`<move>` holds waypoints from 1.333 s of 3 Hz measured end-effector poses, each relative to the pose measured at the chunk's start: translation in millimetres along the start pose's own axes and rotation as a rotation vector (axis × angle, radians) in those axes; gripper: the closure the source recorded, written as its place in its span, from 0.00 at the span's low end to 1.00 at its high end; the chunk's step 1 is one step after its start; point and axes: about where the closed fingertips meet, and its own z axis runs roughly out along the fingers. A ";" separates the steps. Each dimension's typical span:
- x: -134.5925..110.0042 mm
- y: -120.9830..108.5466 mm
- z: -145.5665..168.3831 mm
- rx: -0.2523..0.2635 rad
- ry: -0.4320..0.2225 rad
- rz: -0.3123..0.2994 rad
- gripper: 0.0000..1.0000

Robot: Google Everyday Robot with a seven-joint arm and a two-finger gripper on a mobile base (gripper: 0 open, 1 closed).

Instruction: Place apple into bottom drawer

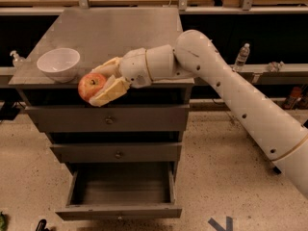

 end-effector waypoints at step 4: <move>50.6 45.3 -8.9 0.173 -0.049 0.247 1.00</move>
Offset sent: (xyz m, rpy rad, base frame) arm -0.0548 -0.0382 -0.1121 0.2018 0.3638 -0.5099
